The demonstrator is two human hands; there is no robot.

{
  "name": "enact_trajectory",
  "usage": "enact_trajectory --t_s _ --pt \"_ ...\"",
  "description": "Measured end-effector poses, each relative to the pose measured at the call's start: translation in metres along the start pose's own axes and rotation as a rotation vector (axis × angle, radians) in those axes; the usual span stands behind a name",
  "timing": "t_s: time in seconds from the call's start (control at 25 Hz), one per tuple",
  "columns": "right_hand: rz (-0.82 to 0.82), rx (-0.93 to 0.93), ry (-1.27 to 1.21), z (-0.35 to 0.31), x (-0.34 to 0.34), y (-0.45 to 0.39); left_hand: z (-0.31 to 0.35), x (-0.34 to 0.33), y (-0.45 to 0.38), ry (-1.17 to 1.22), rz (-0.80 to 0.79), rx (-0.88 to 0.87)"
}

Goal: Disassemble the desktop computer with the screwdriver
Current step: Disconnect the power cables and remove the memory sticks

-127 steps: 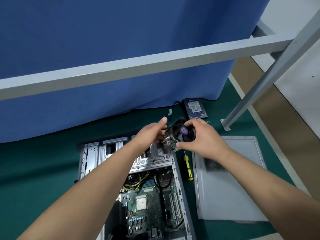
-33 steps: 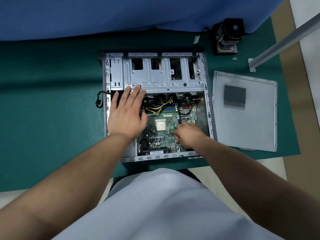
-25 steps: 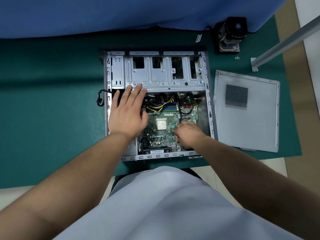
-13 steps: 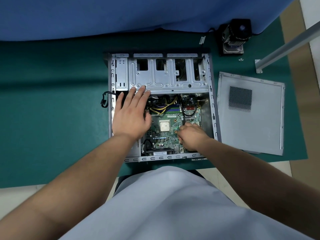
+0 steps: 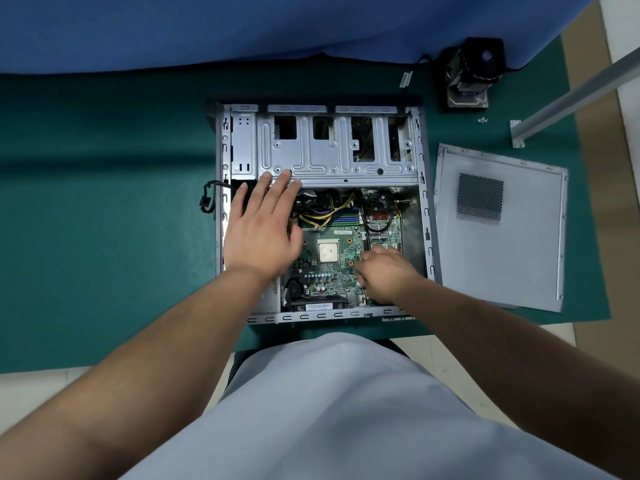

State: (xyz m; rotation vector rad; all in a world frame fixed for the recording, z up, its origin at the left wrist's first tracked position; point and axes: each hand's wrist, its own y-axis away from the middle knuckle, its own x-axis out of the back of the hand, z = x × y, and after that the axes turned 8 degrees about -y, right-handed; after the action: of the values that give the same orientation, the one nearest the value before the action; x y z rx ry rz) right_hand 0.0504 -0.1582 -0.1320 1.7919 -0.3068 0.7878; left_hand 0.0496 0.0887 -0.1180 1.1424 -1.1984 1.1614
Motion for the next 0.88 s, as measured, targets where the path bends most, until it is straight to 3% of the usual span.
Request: enact_trajectory --t_s 0.24,0.4,0.52,0.68,0.88 --pt "0.062 -0.059 -0.449 0.0 0.002 0.008 0.0 0.0 0.001 0.008 0.008 0.008" --pt "0.204 -0.071 -0.759 0.006 0.009 0.024 0.001 0.0 0.001 0.011 0.014 0.008" --pt "0.167 -0.093 -0.879 0.003 0.019 0.035 0.0 0.001 0.001 0.027 0.015 0.008" --pt "0.157 -0.109 -0.927 -0.003 0.031 0.057 0.0 0.003 0.002 0.05 0.004 0.005" --pt "0.191 -0.015 -0.764 -0.016 0.048 0.085 -0.001 0.005 0.003 0.058 -0.02 0.0"
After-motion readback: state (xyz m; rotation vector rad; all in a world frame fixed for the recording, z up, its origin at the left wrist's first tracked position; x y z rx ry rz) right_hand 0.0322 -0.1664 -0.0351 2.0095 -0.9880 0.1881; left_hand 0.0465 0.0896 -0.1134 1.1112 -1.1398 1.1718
